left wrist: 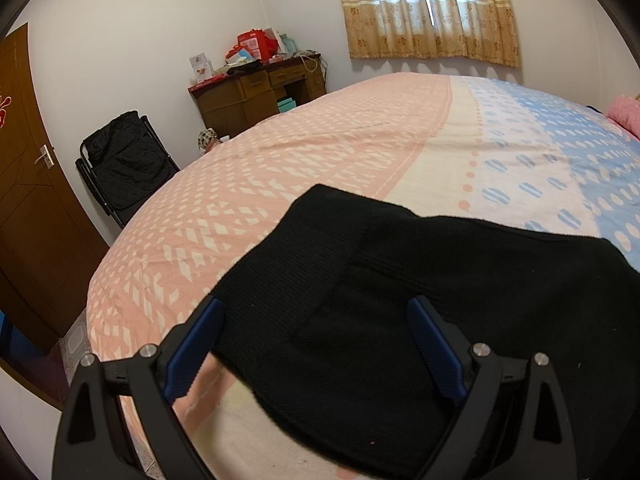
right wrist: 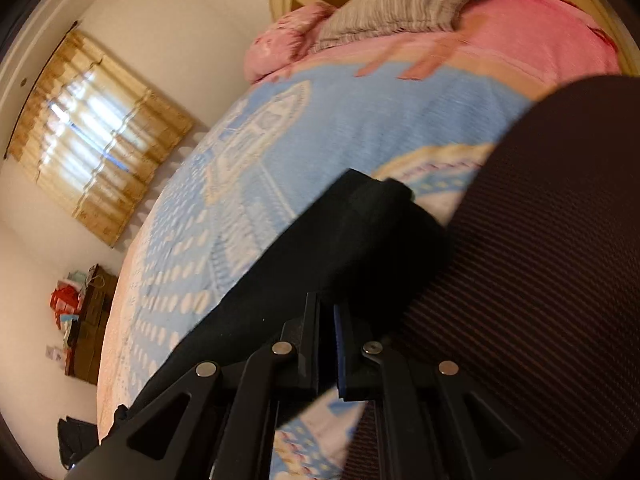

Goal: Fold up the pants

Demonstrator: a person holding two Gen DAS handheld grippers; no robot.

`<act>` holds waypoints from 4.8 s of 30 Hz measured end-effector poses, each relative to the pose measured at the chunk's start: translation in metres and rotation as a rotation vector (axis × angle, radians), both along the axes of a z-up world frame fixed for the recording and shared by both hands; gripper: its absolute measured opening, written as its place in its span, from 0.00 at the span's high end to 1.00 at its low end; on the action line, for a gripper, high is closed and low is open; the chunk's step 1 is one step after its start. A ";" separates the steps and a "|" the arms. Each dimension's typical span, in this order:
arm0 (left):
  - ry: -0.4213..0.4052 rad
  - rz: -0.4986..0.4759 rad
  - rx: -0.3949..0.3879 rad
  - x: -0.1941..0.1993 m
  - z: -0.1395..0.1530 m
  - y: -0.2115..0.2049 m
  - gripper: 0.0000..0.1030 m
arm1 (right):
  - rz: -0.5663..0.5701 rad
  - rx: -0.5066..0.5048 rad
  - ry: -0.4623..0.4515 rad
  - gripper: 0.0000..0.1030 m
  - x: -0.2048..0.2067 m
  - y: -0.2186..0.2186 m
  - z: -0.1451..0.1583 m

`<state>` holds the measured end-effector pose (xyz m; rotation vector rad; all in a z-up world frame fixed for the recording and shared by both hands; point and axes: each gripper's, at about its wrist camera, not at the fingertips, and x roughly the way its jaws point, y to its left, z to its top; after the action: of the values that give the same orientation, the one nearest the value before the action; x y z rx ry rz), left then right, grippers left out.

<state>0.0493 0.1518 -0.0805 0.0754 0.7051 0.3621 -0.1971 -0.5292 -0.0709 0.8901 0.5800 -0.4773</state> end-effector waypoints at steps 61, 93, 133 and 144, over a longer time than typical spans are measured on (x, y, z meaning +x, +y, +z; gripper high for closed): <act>0.110 -0.816 -0.114 -0.042 0.029 -0.230 0.00 | 0.957 -0.060 0.131 0.91 0.128 0.261 -0.049; 0.057 -0.587 -0.051 -0.060 0.026 -0.120 0.00 | 0.951 -0.337 0.020 0.92 0.146 0.278 -0.014; 0.050 -0.441 -0.056 -0.041 0.036 -0.108 0.00 | 0.380 -0.327 0.297 0.49 0.079 -0.054 0.006; 0.071 -0.465 -0.041 -0.046 0.032 -0.127 0.00 | 0.429 -0.388 0.315 0.49 0.082 -0.041 -0.018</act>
<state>0.0035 0.0246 -0.0483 0.2097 0.7415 -0.1008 -0.1150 -0.5704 -0.0889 0.3051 0.9055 -0.3226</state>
